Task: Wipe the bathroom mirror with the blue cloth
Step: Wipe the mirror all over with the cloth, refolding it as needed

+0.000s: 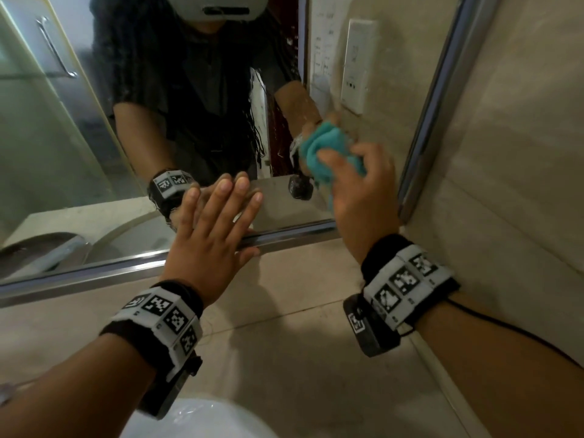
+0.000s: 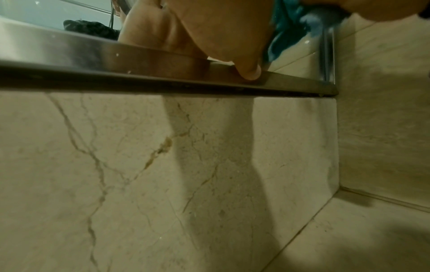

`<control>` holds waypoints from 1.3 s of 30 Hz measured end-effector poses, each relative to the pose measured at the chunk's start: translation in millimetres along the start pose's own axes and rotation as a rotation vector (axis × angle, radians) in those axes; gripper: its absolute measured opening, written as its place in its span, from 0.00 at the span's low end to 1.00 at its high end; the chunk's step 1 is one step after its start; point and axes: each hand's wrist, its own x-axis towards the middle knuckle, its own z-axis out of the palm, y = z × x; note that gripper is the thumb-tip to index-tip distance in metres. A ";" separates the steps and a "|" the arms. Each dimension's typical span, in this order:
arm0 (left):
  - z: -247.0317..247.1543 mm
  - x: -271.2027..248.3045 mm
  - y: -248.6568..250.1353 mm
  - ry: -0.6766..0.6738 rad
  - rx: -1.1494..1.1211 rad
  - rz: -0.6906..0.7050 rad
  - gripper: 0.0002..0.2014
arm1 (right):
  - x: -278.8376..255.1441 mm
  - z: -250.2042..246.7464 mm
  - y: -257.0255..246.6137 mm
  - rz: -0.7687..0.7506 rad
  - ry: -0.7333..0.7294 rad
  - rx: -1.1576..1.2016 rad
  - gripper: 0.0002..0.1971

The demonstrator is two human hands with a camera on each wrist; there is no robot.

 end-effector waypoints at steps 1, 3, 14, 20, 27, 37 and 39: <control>0.1 0.1 -0.1 -0.003 0.005 0.000 0.38 | -9.3 3.5 -6.1 -0.024 -0.131 0.025 0.15; -2.0 0.3 0.0 -0.023 0.016 0.002 0.38 | -31.4 11.1 6.0 -0.096 -0.277 0.000 0.16; -48.1 34.4 -25.8 -0.030 0.029 -0.053 0.55 | 3.7 3.9 -14.7 -0.034 0.111 -0.078 0.16; -41.6 35.6 -29.9 -0.081 0.039 -0.069 0.59 | -39.5 21.3 12.1 -0.451 -0.240 -0.190 0.15; -39.1 36.0 -28.5 -0.075 0.036 -0.082 0.60 | 18.5 2.2 -34.6 -0.167 0.048 -0.078 0.24; -38.7 36.2 -29.3 -0.063 0.026 -0.076 0.59 | -25.6 19.2 -5.9 -0.407 -0.219 -0.214 0.17; -38.7 36.4 -29.1 -0.062 0.013 -0.079 0.60 | -7.7 5.8 -4.5 -0.351 -0.139 -0.250 0.16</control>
